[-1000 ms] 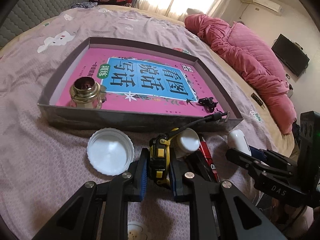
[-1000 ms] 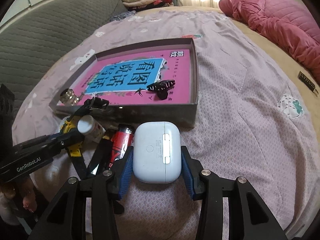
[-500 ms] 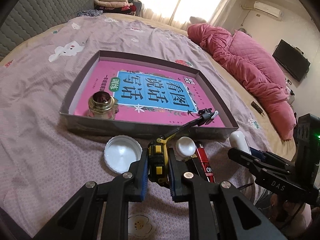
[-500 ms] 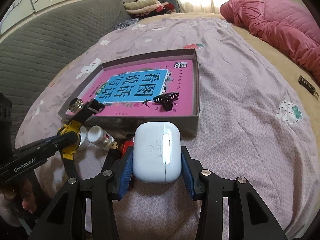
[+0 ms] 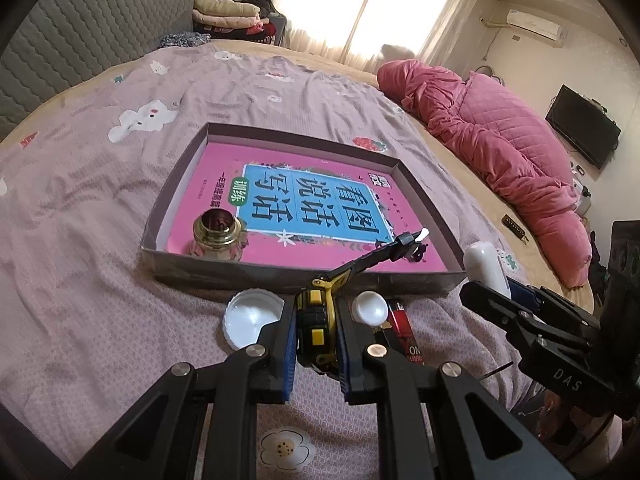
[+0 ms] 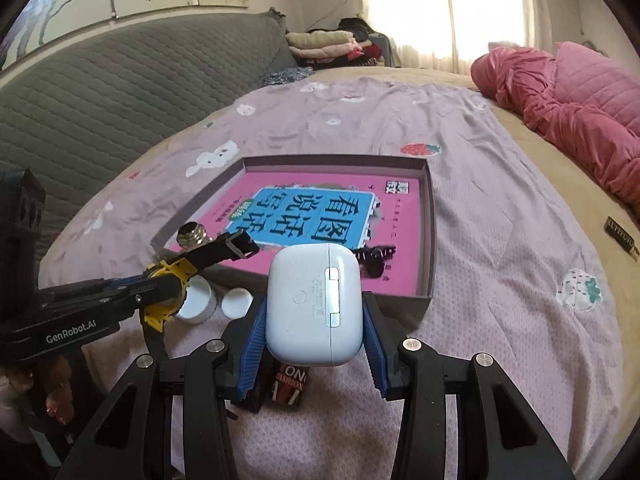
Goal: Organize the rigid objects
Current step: 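Lift the earbud case with the right tool and carry it over the tray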
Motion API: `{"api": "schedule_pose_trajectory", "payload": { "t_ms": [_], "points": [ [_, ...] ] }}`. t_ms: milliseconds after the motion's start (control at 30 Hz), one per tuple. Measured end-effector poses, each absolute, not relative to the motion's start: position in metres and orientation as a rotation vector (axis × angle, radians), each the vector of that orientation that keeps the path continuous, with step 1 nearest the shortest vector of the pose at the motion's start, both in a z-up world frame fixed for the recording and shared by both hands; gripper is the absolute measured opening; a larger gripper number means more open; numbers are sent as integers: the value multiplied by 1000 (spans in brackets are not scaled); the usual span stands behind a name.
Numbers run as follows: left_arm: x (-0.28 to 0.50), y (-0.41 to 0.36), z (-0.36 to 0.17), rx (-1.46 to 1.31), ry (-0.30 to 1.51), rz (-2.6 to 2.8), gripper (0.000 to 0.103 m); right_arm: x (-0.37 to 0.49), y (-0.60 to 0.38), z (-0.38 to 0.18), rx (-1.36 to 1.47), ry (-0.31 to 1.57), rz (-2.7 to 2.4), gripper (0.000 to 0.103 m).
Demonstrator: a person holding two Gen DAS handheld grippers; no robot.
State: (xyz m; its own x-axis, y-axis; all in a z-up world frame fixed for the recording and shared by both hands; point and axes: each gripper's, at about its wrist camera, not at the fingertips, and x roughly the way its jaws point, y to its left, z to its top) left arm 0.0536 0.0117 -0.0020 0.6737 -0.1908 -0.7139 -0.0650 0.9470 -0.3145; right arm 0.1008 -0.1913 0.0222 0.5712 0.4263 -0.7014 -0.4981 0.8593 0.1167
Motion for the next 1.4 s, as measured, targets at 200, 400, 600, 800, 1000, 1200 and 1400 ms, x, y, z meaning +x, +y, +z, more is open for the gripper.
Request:
{"api": "schedule_pose_trajectory", "payload": {
  "t_ms": [200,400,600,800,1000,1200,1400],
  "points": [
    [54,16,4,-340,812,-71,17,107,-193,25,-78,790,535,45],
    [57,22,7,-360,801,-69,17,111,-192,28,-68,782,530,45],
    [63,27,7,-371,800,-64,17,118,-189,32,-67,768,526,45],
    [72,31,13,-369,783,-54,17,127,-187,38,-57,743,520,45],
    [80,39,21,-382,758,-38,17,135,-189,43,-40,731,521,45],
    [86,39,24,-382,752,-35,17,139,-192,47,-26,721,516,45],
    [95,41,28,-380,739,-27,17,144,-197,49,-11,722,504,45]
  ]
}}
